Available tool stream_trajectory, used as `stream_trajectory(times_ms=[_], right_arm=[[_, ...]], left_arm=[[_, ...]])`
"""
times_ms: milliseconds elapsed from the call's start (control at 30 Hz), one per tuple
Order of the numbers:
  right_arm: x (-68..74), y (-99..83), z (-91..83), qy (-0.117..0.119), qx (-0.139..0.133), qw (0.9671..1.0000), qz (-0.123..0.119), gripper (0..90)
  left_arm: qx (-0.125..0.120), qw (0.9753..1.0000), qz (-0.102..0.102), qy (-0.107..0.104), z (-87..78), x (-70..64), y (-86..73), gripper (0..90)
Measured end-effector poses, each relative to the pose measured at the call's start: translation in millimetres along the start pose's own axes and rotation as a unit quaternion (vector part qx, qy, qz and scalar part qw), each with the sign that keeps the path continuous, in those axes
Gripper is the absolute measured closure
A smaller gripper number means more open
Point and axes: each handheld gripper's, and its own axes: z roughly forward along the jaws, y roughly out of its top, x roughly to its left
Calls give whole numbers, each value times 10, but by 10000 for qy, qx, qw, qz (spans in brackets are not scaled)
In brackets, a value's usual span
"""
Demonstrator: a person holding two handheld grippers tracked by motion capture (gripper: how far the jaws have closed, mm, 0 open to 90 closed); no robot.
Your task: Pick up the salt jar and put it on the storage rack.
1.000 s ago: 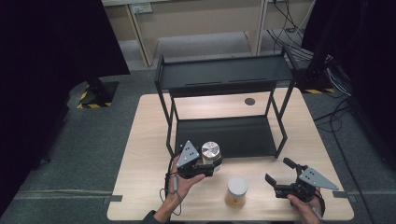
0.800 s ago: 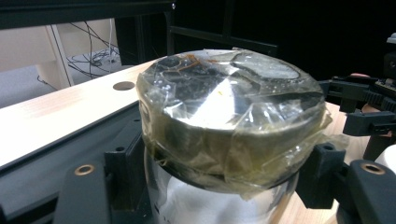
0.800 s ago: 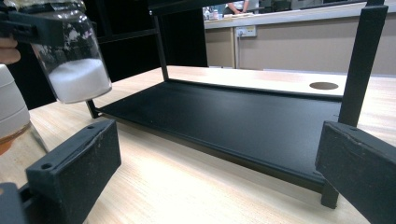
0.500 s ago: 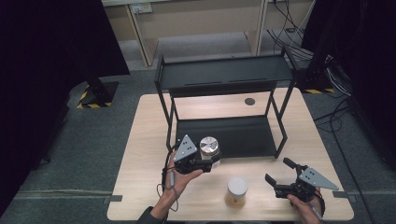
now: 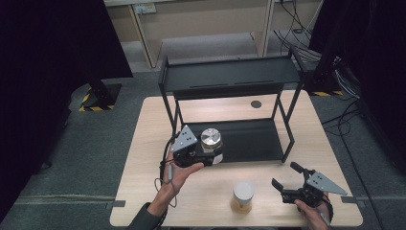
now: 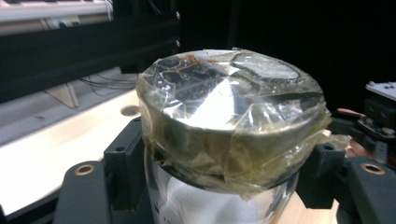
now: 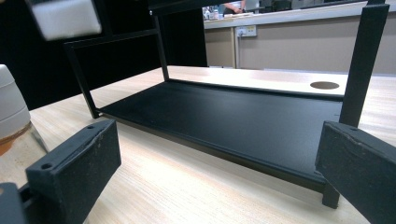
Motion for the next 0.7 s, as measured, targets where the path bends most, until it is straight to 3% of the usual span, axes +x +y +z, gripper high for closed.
stream_trajectory(times_ms=[400,700], right_arm=[[-1,-2,1,-3,-4,10000,16,3],[-3,0,1,-3,6,10000,17,3]], left_arm=[[66,9999,-101,75,2,130,395,311],[148,9999,-65,54,8,182,703,311]])
